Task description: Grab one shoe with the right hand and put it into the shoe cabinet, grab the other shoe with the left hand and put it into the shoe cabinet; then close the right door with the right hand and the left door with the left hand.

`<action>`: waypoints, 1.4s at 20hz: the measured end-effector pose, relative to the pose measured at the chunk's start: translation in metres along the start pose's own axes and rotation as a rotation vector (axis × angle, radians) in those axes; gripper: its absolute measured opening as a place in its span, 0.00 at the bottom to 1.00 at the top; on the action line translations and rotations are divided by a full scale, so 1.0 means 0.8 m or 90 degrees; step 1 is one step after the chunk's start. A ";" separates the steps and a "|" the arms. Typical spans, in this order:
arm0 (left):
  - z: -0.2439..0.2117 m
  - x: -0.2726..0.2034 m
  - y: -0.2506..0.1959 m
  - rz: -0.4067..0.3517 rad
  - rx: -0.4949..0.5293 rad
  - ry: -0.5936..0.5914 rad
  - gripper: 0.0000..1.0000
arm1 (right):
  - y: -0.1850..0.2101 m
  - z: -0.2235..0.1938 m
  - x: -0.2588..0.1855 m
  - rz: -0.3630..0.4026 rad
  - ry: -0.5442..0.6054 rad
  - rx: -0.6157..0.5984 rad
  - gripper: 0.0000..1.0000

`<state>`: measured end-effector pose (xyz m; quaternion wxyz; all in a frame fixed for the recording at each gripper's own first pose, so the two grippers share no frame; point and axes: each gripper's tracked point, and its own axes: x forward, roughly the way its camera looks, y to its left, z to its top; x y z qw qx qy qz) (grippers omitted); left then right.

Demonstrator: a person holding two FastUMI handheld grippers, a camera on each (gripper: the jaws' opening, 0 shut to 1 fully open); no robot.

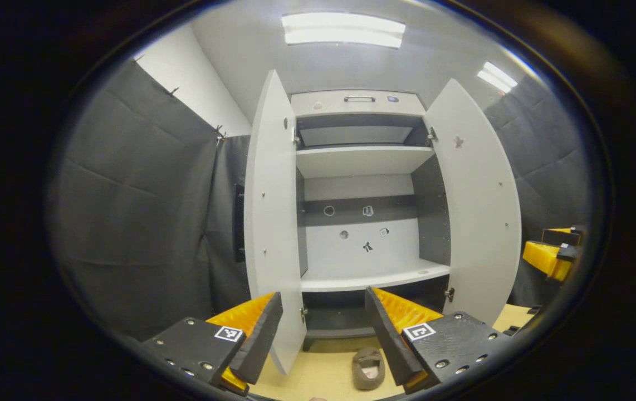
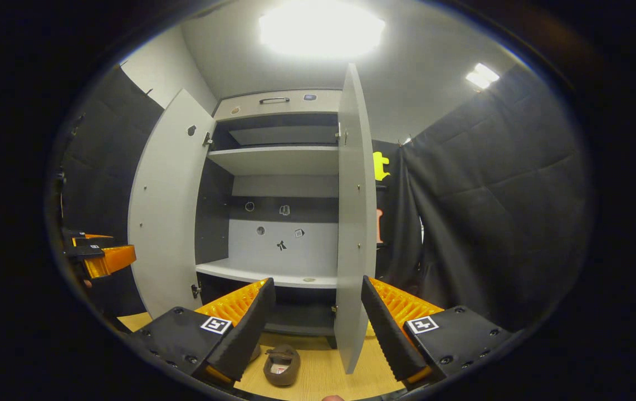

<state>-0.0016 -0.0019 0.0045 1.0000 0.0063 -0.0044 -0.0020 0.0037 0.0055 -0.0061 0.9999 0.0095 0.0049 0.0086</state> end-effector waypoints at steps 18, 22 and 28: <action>0.021 -0.001 -0.002 0.057 0.024 -0.004 0.88 | 0.042 -0.095 0.061 0.109 0.095 0.019 0.98; 0.014 0.004 0.003 0.062 0.019 -0.011 0.88 | 0.076 -0.138 0.077 0.141 0.137 0.008 0.98; 0.007 0.021 0.034 0.068 0.021 -0.008 0.88 | 0.113 -0.215 0.112 0.149 0.222 -0.011 0.99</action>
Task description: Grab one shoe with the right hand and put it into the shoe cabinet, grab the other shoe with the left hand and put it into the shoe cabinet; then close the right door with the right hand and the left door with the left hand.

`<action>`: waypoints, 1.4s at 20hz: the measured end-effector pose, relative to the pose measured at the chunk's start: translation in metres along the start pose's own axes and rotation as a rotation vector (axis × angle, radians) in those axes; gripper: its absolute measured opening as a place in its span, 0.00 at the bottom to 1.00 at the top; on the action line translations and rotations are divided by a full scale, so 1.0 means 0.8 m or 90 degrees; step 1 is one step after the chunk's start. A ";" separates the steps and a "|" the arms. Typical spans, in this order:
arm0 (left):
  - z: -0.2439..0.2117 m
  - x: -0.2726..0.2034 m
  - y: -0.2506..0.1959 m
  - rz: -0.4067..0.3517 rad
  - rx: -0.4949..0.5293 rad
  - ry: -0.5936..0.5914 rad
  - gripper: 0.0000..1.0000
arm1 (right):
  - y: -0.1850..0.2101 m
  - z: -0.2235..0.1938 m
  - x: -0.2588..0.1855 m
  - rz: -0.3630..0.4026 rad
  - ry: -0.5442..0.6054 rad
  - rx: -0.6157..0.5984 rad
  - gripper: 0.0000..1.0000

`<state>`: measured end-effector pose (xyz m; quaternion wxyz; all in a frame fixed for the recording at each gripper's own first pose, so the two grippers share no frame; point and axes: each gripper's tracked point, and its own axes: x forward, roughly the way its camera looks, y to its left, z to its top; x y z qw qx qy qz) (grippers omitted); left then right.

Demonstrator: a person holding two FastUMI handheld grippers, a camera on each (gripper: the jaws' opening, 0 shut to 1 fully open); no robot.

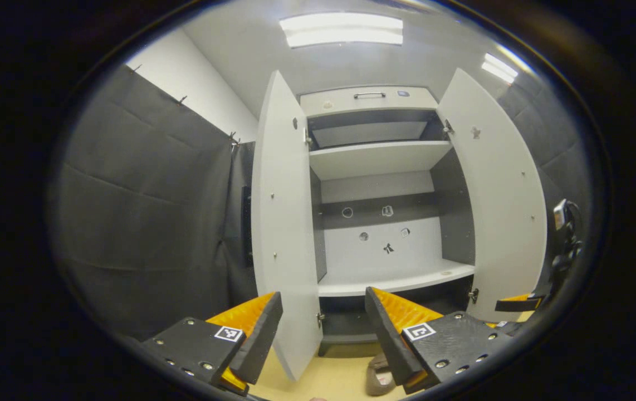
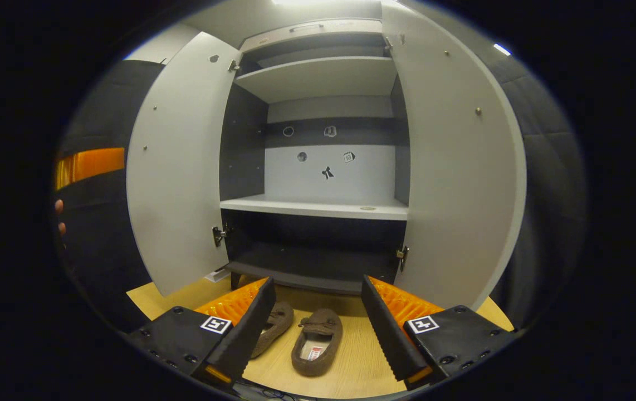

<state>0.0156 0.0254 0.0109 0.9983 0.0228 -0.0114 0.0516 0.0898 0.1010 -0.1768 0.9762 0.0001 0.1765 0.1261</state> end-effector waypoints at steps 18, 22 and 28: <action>-0.032 0.011 0.091 0.062 0.011 0.029 0.95 | 0.047 -0.194 0.113 0.043 0.305 -0.029 0.99; -0.037 0.012 0.095 0.066 0.016 0.038 0.95 | 0.052 -0.222 0.126 0.045 0.353 -0.025 0.99; -0.040 0.012 0.095 0.069 0.021 0.048 0.95 | 0.054 -0.254 0.131 0.045 0.415 -0.024 0.84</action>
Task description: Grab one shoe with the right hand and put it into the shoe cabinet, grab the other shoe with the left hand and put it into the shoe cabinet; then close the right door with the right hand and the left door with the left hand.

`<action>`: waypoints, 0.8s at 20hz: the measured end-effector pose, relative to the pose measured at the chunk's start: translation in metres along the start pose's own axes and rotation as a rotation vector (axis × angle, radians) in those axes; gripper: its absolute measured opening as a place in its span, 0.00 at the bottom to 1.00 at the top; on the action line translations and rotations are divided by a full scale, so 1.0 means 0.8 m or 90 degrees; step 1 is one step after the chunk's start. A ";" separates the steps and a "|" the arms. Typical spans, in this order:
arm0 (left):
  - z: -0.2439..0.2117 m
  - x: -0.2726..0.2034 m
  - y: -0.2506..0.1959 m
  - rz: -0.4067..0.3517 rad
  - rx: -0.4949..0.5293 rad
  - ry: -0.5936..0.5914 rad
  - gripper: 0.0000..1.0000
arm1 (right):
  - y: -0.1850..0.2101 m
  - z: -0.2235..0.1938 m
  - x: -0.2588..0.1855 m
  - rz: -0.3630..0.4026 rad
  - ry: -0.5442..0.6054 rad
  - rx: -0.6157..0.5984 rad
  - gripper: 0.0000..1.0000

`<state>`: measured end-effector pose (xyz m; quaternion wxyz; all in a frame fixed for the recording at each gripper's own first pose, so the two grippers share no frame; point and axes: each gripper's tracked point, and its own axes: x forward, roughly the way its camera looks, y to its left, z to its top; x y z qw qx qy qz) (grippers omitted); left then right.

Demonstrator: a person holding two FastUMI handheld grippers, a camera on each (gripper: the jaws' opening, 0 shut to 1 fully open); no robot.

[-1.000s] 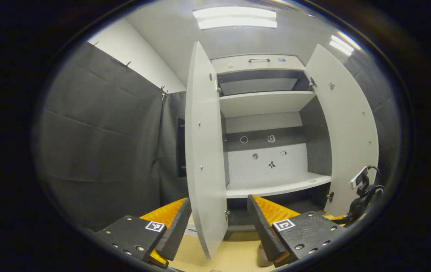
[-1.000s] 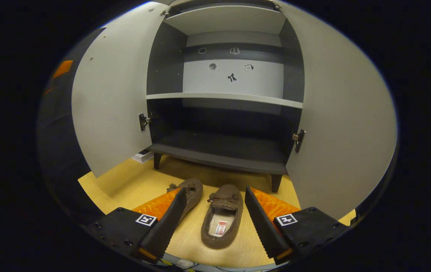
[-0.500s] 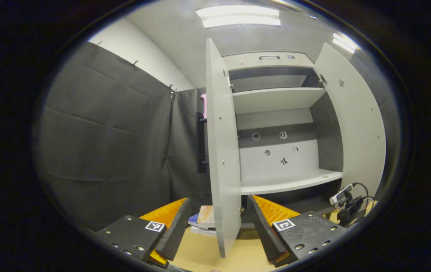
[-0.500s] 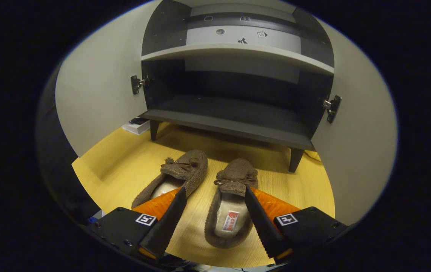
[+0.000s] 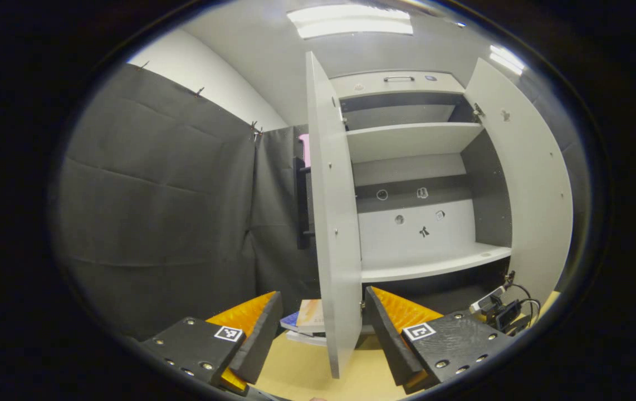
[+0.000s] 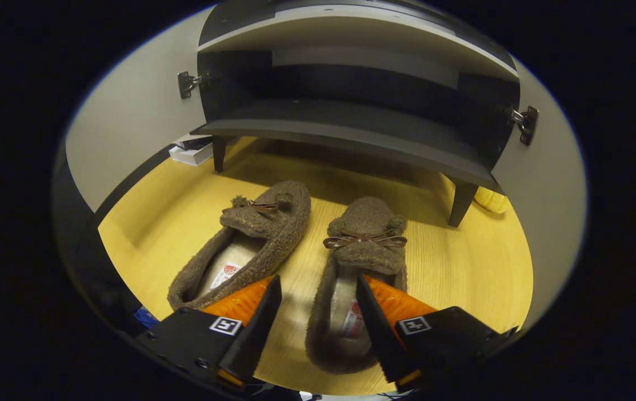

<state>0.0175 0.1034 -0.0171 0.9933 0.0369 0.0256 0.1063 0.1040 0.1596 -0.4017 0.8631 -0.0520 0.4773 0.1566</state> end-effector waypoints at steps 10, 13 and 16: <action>-0.003 -0.007 -0.001 -0.004 0.003 0.007 0.95 | -0.018 -0.009 0.022 -0.034 0.049 -0.026 0.30; -0.002 -0.007 -0.005 -0.010 0.003 0.006 0.94 | -0.016 -0.003 0.021 -0.047 0.043 0.002 0.02; -0.002 -0.013 -0.011 -0.017 0.004 0.006 0.95 | -0.019 0.001 0.010 -0.048 0.027 0.000 0.02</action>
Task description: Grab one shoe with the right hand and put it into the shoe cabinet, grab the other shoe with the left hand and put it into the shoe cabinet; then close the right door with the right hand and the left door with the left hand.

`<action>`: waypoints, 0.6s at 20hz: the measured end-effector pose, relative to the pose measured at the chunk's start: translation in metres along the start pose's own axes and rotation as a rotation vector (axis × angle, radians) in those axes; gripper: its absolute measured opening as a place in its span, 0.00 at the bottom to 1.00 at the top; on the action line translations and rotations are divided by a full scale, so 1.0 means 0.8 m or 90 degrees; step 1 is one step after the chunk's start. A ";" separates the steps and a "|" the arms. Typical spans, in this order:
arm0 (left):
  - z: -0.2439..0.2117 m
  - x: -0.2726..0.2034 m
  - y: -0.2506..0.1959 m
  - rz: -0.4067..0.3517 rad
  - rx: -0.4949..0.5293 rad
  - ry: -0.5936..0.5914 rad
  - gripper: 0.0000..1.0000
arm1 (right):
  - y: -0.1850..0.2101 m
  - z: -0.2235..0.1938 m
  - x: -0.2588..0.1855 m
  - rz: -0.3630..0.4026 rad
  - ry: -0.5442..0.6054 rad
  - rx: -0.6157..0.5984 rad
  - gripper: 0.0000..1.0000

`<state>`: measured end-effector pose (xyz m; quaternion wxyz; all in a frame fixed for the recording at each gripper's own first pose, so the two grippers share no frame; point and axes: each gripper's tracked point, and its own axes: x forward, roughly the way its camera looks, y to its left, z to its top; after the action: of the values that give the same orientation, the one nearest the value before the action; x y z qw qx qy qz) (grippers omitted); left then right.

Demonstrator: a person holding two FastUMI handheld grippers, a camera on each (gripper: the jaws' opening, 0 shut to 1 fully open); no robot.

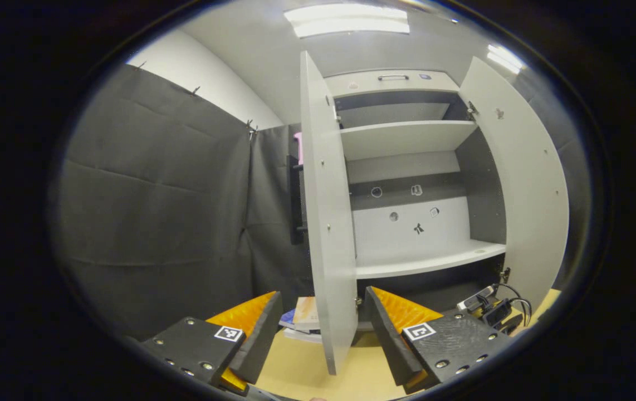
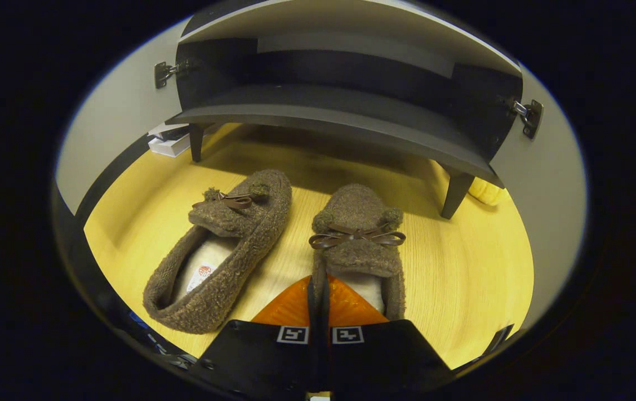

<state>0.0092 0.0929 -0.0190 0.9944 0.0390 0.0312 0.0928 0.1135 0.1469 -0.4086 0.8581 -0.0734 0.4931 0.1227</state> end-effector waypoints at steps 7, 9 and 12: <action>0.010 -0.001 -0.020 -0.023 -0.003 -0.014 0.88 | -0.021 0.023 -0.051 0.015 -0.047 0.042 0.01; 0.012 0.001 -0.031 -0.037 -0.003 -0.018 0.88 | -0.026 0.035 -0.070 0.019 -0.065 0.047 0.01; 0.016 0.002 -0.050 -0.059 -0.007 -0.025 0.88 | -0.033 0.060 -0.103 0.024 -0.103 0.049 0.00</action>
<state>0.0186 0.0534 -0.0099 0.9983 0.0343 0.0131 0.0462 0.1206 0.1220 -0.3131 0.8950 -0.0214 0.4276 0.1252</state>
